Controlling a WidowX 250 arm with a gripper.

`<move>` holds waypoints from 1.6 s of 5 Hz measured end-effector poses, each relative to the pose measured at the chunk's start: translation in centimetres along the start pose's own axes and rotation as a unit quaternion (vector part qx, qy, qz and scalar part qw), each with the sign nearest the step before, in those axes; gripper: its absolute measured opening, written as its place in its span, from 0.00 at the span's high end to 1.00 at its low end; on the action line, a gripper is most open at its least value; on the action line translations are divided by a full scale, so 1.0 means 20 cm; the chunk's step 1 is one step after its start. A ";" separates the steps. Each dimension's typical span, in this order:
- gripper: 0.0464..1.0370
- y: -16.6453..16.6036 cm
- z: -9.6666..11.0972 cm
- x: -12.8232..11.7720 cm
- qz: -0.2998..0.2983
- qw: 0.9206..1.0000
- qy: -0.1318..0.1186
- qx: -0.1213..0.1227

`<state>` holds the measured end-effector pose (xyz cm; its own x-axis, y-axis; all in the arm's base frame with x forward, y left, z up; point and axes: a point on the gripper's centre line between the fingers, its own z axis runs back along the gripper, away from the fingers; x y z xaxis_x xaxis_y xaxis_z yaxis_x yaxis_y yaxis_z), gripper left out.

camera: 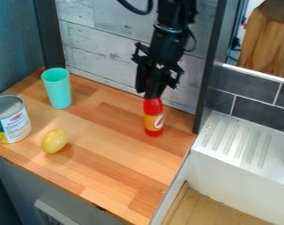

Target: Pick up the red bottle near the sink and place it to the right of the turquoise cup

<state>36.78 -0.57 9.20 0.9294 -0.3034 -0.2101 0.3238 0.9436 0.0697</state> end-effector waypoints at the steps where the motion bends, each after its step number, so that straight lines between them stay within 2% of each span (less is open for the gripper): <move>1: 0.70 0.12 0.16 -0.10 0.060 0.997 -0.042 -0.028; 2: 0.70 0.28 0.22 -0.20 0.130 0.991 -0.035 -0.017; 3: 0.70 0.35 0.21 -0.21 0.161 0.987 -0.007 0.013; 4: 0.70 0.40 0.13 -0.24 0.189 0.981 0.030 0.043; 5: 0.70 0.42 0.05 -0.26 0.191 0.977 0.074 0.055; 6: 0.70 0.43 -0.02 -0.28 0.184 0.976 0.111 0.046; 7: 0.70 0.49 -0.06 -0.29 0.189 0.975 0.115 0.028; 8: 0.70 0.50 -0.07 -0.28 0.184 0.976 0.110 0.023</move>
<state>34.54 10.68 9.62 0.9251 0.0959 -0.3673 -0.0127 0.9749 0.2225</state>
